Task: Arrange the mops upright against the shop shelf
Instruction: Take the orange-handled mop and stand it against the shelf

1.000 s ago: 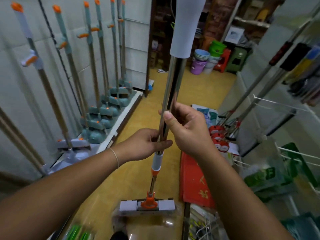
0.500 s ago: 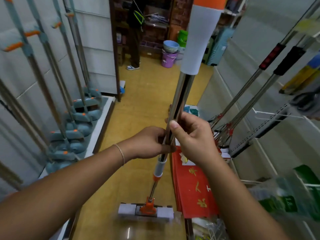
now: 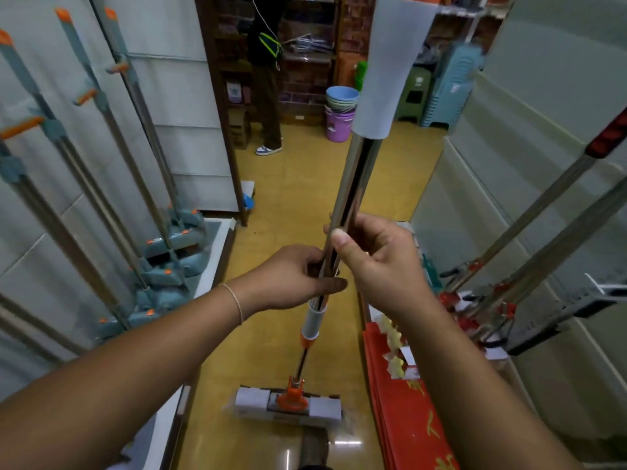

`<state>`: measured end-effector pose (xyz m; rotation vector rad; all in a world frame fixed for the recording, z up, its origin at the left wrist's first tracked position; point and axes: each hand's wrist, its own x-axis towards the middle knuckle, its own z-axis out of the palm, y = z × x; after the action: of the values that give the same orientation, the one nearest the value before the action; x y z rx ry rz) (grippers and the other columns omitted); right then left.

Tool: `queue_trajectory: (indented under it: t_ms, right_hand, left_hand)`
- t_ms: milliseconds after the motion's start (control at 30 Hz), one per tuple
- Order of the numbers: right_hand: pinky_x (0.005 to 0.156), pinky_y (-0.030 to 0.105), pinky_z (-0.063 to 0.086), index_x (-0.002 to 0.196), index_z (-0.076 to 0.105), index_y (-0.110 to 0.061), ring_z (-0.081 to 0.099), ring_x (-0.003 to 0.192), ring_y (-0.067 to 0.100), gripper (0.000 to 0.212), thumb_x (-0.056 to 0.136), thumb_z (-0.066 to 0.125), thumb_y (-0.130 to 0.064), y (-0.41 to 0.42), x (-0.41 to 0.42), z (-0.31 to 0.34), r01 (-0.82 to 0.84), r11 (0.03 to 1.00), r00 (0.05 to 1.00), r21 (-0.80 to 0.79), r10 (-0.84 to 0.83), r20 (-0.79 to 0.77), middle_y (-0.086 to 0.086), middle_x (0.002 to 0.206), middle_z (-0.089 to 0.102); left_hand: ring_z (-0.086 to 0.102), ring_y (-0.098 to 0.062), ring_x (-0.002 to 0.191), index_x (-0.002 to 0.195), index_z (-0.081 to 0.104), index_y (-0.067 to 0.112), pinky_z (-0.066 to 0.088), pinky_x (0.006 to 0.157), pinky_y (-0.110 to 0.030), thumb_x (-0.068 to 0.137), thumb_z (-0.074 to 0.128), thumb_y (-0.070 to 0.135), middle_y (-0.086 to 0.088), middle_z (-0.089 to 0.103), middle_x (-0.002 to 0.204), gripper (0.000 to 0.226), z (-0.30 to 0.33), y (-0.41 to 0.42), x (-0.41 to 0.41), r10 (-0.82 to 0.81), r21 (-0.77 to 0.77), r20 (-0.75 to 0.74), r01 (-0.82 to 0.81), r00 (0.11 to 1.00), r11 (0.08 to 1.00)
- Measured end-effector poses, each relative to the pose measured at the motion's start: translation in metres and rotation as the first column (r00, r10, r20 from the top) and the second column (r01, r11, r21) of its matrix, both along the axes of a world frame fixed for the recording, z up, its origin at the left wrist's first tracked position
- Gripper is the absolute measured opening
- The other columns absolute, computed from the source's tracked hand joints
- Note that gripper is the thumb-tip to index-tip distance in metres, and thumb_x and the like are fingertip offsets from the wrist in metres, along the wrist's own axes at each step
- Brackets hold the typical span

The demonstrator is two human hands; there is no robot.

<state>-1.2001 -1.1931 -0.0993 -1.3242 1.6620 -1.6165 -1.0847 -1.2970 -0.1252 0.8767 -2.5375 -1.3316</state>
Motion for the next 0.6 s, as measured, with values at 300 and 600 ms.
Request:
queue_trajectory:
  t_ms: [300, 600]
  right_hand:
    - [0.078, 0.028, 0.059, 0.113, 0.070, -0.011, 0.069, 0.091, 0.012, 0.021, 0.093, 0.064, -0.015, -0.115, -0.083, -0.002, -0.028, 0.999, 0.999, 0.035, 0.030, -0.046, -0.003, 0.094, 0.072]
    - [0.072, 0.017, 0.054, 0.110, 0.069, -0.009, 0.069, 0.087, 0.013, 0.017, 0.094, 0.063, -0.013, -0.184, -0.155, 0.010, -0.003, 0.999, 0.997, 0.053, 0.007, -0.074, -0.001, 0.091, 0.071]
  left_hand:
    - [0.067, -0.018, 0.078, 0.086, 0.067, 0.018, 0.057, 0.074, -0.040, 0.081, 0.071, 0.037, -0.003, 0.070, 0.082, 0.020, 0.010, -0.112, -0.083, 0.025, -0.073, 0.104, -0.017, 0.994, 0.997]
    - [0.065, -0.016, 0.091, 0.112, 0.063, 0.019, 0.055, 0.082, -0.042, 0.090, 0.063, 0.030, -0.004, 0.069, 0.101, 0.025, 0.016, -0.178, -0.156, -0.044, -0.135, -0.004, 0.043, 0.999, 0.990]
